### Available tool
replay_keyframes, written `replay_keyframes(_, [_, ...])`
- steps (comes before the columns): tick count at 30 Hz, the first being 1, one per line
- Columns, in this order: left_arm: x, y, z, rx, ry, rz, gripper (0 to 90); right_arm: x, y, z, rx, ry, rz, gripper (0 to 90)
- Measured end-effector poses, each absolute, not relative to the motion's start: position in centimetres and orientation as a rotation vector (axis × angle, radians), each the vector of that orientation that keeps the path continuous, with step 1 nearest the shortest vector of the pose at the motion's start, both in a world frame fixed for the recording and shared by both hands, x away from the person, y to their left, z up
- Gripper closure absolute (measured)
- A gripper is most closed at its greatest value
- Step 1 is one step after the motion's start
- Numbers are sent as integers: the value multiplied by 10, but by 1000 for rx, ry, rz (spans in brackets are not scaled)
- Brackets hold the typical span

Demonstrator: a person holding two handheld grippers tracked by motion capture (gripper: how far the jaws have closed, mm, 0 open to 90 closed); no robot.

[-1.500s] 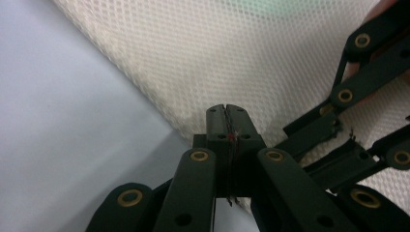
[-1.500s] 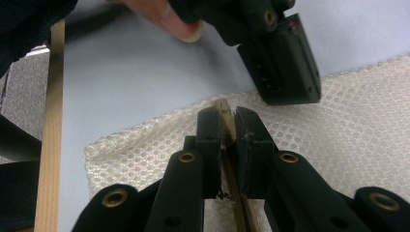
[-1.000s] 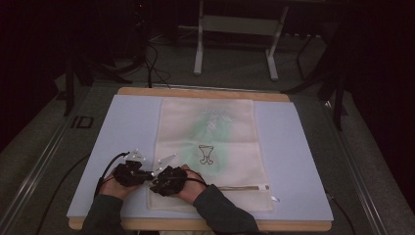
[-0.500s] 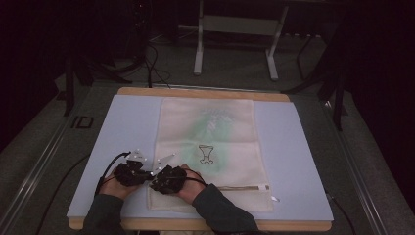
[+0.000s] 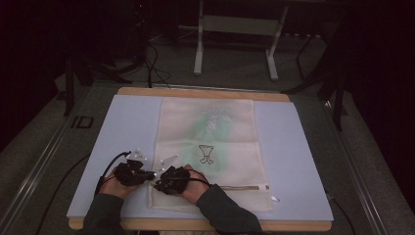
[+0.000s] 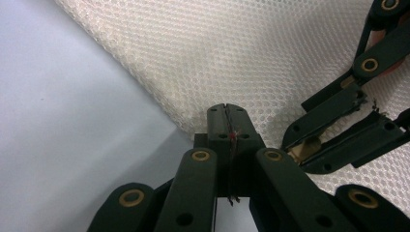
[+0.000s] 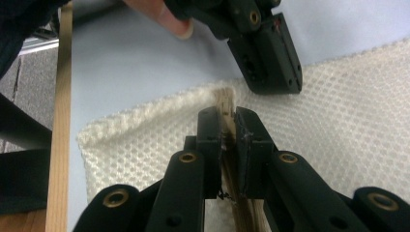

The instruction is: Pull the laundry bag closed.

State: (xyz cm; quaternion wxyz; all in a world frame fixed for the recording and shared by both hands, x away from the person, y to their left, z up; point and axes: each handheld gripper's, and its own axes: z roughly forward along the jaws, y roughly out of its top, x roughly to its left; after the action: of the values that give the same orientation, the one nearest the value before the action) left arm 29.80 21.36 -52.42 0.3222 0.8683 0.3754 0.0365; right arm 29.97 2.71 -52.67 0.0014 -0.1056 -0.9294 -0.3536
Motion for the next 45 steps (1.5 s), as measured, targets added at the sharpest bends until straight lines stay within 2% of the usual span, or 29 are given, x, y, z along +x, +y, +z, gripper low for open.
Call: replay_keyframes(45, [298, 213, -524, 2292, 967, 111, 899, 286, 5, -519, -251, -3057, -1019, 822])
